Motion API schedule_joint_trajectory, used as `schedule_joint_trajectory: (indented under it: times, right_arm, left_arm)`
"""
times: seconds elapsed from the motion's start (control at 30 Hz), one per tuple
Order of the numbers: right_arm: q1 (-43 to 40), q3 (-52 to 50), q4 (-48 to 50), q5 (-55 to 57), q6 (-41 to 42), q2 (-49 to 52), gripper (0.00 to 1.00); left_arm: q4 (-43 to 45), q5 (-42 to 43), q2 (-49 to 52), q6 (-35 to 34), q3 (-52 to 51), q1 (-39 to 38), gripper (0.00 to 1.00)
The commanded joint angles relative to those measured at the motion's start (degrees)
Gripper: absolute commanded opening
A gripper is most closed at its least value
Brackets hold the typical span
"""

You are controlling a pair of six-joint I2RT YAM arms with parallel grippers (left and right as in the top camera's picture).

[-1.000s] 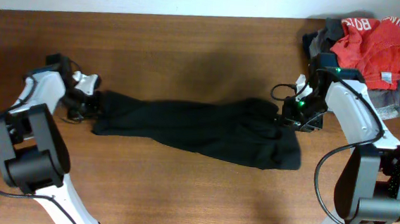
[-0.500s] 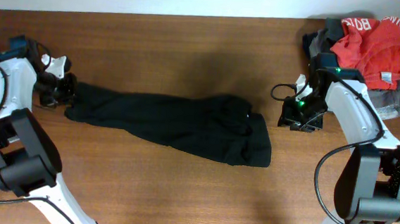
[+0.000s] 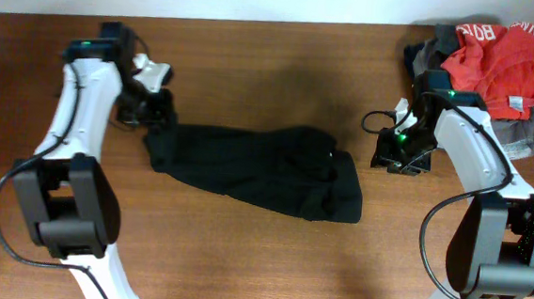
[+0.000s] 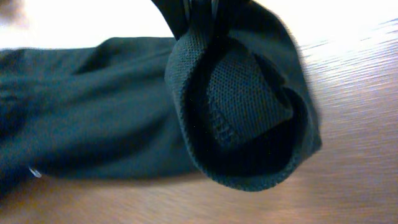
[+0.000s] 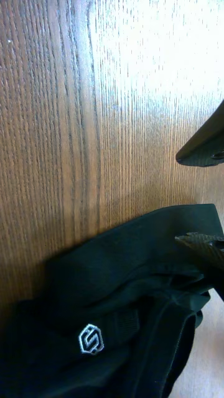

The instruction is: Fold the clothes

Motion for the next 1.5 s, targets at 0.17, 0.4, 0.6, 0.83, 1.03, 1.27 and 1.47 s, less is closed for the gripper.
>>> schedule_joint_trajectory:
  times: [0.17, 0.4, 0.6, 0.83, 1.03, 1.27, 1.47]
  right_arm:
    - [-0.4, -0.3, 0.1, -0.7, 0.0, -0.8, 0.41]
    - [-0.4, -0.3, 0.2, -0.7, 0.0, -0.8, 0.41]
    - [-0.4, -0.3, 0.1, -0.7, 0.0, -0.8, 0.41]
    - [-0.4, -0.3, 0.1, -0.8, 0.0, -0.8, 0.41]
    - [-0.4, -0.7, -1.5, -1.2, 0.0, -0.7, 0.41]
    - [-0.4, -6.4, 3.5, -10.7, -0.9, -0.2, 0.4]
    - [-0.4, -12.6, 8.8, -15.9, -0.9, -0.2, 0.5]
  left_arm:
    - [-0.4, 0.3, -1.7, 0.5, 1.0, -8.4, 0.01]
    - [0.2, 0.3, -1.1, -0.2, 0.9, -14.0, 0.01]
    - [0.3, 0.3, 0.1, -0.6, 0.0, -16.7, 0.25]
    - [1.6, 0.7, 0.3, -0.6, -0.7, -19.1, 0.78]
    - [2.0, 0.7, 0.3, -0.6, -0.2, -18.8, 0.99]
    - [0.6, 0.4, 0.3, -1.0, 5.0, -14.1, 0.99]
    - [0.2, 0.2, 0.3, -0.9, 6.5, -11.5, 0.99]
